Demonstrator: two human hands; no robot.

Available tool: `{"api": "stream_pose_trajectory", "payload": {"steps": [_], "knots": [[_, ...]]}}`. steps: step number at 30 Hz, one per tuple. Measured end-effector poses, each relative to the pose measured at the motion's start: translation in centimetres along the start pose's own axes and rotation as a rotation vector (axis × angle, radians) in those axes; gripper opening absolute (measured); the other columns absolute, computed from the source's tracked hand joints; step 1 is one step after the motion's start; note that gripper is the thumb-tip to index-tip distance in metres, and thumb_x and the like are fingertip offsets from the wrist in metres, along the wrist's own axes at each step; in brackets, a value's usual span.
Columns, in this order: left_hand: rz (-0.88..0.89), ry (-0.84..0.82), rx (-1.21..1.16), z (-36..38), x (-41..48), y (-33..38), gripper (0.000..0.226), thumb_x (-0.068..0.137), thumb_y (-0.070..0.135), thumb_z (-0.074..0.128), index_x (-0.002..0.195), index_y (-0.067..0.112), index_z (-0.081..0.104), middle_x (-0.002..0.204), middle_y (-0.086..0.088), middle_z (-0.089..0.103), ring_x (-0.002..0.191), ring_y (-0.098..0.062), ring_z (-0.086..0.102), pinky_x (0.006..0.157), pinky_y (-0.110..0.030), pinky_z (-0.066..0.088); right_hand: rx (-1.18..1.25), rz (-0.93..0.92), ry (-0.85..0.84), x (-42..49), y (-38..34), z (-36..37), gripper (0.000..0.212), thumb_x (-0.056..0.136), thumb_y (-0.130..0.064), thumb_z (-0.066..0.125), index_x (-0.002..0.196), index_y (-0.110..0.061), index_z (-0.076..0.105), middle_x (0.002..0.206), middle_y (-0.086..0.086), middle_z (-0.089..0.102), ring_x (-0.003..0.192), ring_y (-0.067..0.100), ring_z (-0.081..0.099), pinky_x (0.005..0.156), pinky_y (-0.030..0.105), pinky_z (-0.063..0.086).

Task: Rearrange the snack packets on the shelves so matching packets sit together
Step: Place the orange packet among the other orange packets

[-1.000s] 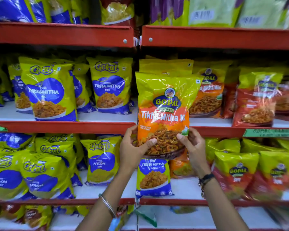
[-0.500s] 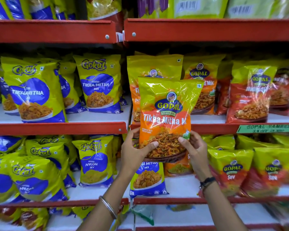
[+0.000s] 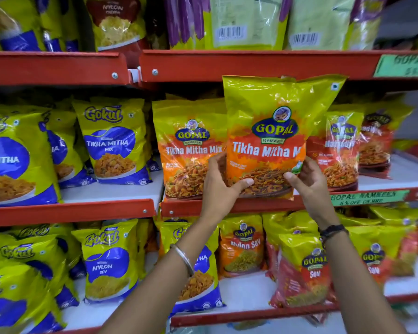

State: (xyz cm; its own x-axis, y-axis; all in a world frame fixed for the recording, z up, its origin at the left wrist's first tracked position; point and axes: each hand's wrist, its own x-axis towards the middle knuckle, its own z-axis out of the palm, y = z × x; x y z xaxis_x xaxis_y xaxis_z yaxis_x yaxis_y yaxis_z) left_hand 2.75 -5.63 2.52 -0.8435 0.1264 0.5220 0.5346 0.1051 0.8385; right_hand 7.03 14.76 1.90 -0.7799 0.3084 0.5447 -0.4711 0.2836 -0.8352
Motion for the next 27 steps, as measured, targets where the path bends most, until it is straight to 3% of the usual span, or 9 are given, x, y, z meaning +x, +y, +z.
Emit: {"api": "stream_pose_trajectory", "payload": {"steps": [3,5,8,11,15,20,24,27], "knots": [[0.006,-0.01,0.04,2.2,1.3,-0.2,0.07,0.067,0.037,0.079,0.119,0.04,0.033,0.128,0.001,0.055,0.117,-0.018,0.055,0.097,-0.045,0.049,-0.008,0.007,-0.011,1.6,0.6,-1.5,0.048,0.084,-0.019,0.062,0.129,-0.017,0.044,0.117,-0.009,0.059,0.103,-0.01,0.061,0.084,0.011,0.05],[-0.005,-0.015,0.046,3.6,1.7,-0.7,0.07,0.067,0.039,0.077,0.122,0.037,0.033,0.128,-0.001,0.055,0.117,-0.02,0.055,0.096,-0.047,0.049,-0.014,0.021,-0.028,2.1,1.4,-2.3,0.05,0.083,-0.025,0.062,0.13,-0.021,0.044,0.121,-0.005,0.059,0.108,-0.002,0.06,0.087,0.015,0.052],[-0.04,-0.022,0.06,5.0,2.1,-1.8,0.073,0.068,0.038,0.076,0.125,0.031,0.032,0.129,-0.004,0.055,0.117,-0.022,0.055,0.095,-0.048,0.049,-0.034,0.045,-0.047,2.8,2.9,-3.0,0.046,0.088,-0.016,0.059,0.13,-0.02,0.043,0.12,-0.008,0.059,0.105,-0.007,0.06,0.085,0.012,0.051],[-0.071,-0.024,0.098,5.8,2.2,-2.8,0.073,0.072,0.035,0.076,0.129,0.023,0.032,0.128,-0.007,0.057,0.115,-0.025,0.057,0.094,-0.044,0.049,-0.084,0.07,-0.067,3.3,4.3,-2.9,0.046,0.089,-0.017,0.059,0.132,-0.013,0.046,0.123,0.0,0.061,0.105,-0.008,0.06,0.091,0.015,0.051],[-0.085,-0.009,0.166,6.3,2.6,-3.6,0.071,0.083,0.036,0.068,0.138,0.017,0.028,0.134,-0.01,0.054,0.119,-0.029,0.055,0.09,-0.035,0.045,-0.151,0.087,-0.046,4.0,4.9,-1.8,0.049,0.093,-0.019,0.057,0.138,-0.009,0.041,0.126,0.0,0.054,0.115,0.008,0.053,0.087,0.009,0.046],[-0.046,-0.036,0.288,6.7,2.6,-3.8,0.075,0.089,0.041,0.058,0.146,0.016,0.014,0.146,-0.011,0.043,0.128,-0.03,0.047,0.099,-0.041,0.044,-0.185,0.1,0.017,3.9,5.0,-1.0,0.049,0.093,-0.025,0.057,0.137,-0.009,0.044,0.12,-0.007,0.053,0.114,0.01,0.051,0.097,0.027,0.04],[-0.002,-0.072,0.323,6.3,1.7,-3.7,0.073,0.092,0.035,0.055,0.148,0.013,0.013,0.152,-0.01,0.031,0.137,-0.025,0.036,0.108,-0.037,0.038,-0.255,0.083,0.171,2.8,5.3,-0.2,0.052,0.09,-0.037,0.059,0.134,-0.014,0.046,0.126,-0.003,0.051,0.121,0.014,0.049,0.102,0.031,0.039],[0.118,-0.013,0.199,4.3,-0.5,-3.9,0.055,0.092,0.026,0.056,0.14,0.013,0.031,0.14,-0.006,0.045,0.129,-0.015,0.045,0.103,-0.039,0.045,-0.217,-0.05,0.379,0.1,4.6,1.4,0.042,0.089,-0.031,0.062,0.125,-0.012,0.052,0.124,0.002,0.051,0.119,0.017,0.05,0.1,0.024,0.039]]}}
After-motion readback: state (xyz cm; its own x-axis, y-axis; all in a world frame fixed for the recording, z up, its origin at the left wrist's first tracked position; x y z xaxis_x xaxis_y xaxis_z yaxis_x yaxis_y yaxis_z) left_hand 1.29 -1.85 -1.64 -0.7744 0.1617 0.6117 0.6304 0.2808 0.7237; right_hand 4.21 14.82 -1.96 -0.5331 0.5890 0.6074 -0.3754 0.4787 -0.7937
